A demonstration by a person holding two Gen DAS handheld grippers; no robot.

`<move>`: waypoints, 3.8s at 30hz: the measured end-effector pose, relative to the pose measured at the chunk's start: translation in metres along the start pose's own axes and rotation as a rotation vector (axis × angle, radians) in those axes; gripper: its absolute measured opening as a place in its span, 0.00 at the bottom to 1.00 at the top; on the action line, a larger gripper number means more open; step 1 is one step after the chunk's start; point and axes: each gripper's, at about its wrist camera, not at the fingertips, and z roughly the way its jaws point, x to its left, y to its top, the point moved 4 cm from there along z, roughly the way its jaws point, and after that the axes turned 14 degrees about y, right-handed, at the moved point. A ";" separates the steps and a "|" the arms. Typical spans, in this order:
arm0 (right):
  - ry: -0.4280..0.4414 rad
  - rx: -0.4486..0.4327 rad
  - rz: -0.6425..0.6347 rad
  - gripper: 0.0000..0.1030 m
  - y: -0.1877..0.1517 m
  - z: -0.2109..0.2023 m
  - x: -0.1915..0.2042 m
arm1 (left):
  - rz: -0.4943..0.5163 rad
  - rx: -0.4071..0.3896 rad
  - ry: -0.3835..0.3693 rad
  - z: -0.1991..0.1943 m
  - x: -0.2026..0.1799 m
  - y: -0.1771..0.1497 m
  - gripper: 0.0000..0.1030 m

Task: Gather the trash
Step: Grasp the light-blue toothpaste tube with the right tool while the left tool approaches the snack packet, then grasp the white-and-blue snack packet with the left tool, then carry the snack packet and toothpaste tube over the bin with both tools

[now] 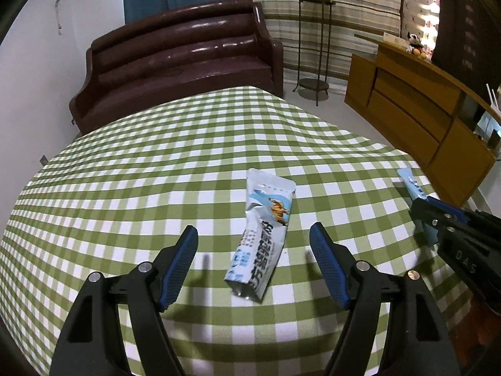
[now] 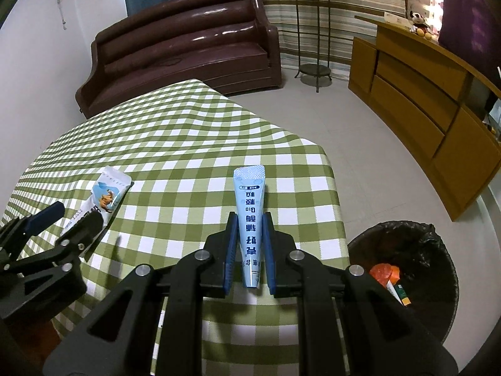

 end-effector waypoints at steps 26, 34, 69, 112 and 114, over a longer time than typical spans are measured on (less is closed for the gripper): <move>0.003 0.013 0.008 0.15 -0.002 0.005 -0.002 | 0.054 0.034 -0.045 0.015 -0.017 -0.006 0.35; 0.002 0.014 0.009 0.15 -0.002 0.005 -0.001 | 0.054 0.026 -0.050 0.013 -0.017 -0.008 0.28; 0.021 -0.018 0.034 0.15 -0.049 -0.053 0.012 | 0.041 -0.049 -0.077 -0.066 -0.010 -0.051 0.28; -0.187 -0.159 0.203 0.15 -0.083 -0.173 -0.131 | 0.204 -0.179 -0.267 -0.134 -0.172 -0.046 0.28; -0.187 -0.157 0.205 0.15 -0.083 -0.171 -0.134 | 0.210 -0.177 -0.271 -0.131 -0.179 -0.044 0.28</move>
